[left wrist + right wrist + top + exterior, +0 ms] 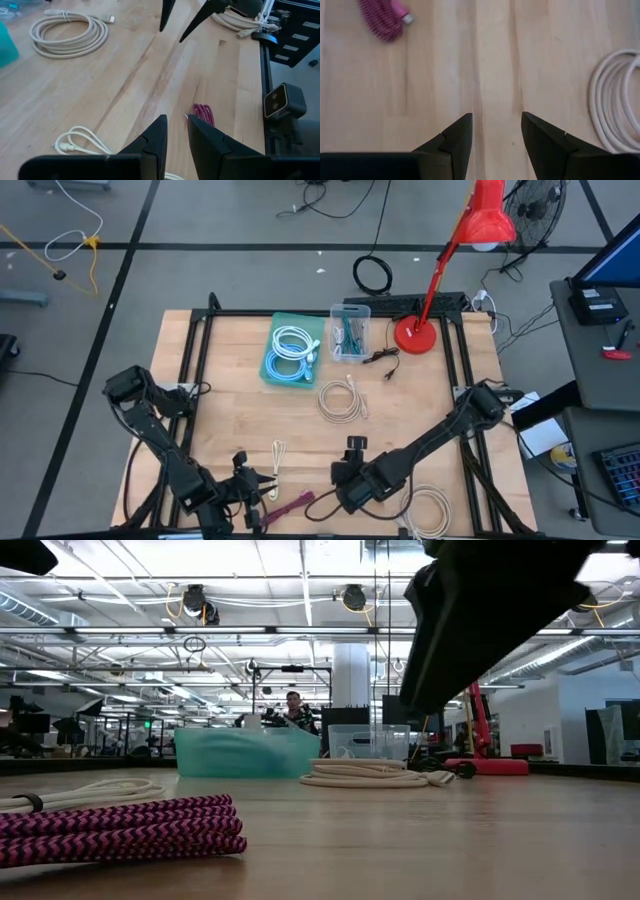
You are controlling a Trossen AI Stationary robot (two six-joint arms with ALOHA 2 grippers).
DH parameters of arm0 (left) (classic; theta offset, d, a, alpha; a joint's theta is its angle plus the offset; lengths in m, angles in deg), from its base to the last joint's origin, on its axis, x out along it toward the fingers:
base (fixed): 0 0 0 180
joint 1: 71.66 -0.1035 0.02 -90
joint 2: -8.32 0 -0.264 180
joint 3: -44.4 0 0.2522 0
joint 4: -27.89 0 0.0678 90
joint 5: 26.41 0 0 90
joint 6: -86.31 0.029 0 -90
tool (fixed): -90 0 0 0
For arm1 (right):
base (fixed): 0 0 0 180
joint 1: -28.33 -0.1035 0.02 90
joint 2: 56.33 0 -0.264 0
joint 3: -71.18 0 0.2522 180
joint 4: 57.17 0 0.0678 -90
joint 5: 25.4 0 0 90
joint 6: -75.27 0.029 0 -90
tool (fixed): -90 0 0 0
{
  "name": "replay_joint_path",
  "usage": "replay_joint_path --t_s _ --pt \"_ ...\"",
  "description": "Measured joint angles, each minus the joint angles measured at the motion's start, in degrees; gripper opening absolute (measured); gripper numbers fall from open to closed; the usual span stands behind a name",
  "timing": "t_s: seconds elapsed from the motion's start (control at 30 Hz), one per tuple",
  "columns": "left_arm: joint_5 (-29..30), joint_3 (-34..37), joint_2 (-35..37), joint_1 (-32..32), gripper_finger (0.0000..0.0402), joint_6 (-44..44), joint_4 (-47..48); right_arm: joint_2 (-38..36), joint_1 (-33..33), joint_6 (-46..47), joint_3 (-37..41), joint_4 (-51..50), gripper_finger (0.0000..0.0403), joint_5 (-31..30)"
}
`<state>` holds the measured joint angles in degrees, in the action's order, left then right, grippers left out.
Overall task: Pick and place items into bin
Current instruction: Put the top light brown HDMI cable into the green bin
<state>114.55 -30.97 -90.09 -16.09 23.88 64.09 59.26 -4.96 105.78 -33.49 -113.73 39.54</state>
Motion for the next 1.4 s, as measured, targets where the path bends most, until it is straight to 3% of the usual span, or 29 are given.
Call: replay_joint_path --t_s 0.27,0.47,0.77,1.03,1.4 --pt "0.00 0.00 0.00 0.04 0.0081 0.38 0.00 -0.44 2.82 -3.60 0.00 -0.33 0.0156 -9.25" --pt "0.00 0.00 0.00 0.04 0.0081 0.44 0.00 -2.84 8.42 -8.55 0.00 0.26 0.0137 -7.12" --pt "0.04 0.00 0.00 0.81 0.0081 0.81 -0.02 -6.64 17.69 -19.42 0.00 1.51 0.0137 8.25" --pt "0.11 -0.01 0.01 0.85 0.0081 0.83 0.02 -7.31 25.05 -24.07 0.70 1.83 0.0157 13.32" --pt "0.11 0.00 0.02 1.14 0.0081 1.10 0.02 -7.17 32.61 -23.13 10.89 9.75 0.0189 24.08"
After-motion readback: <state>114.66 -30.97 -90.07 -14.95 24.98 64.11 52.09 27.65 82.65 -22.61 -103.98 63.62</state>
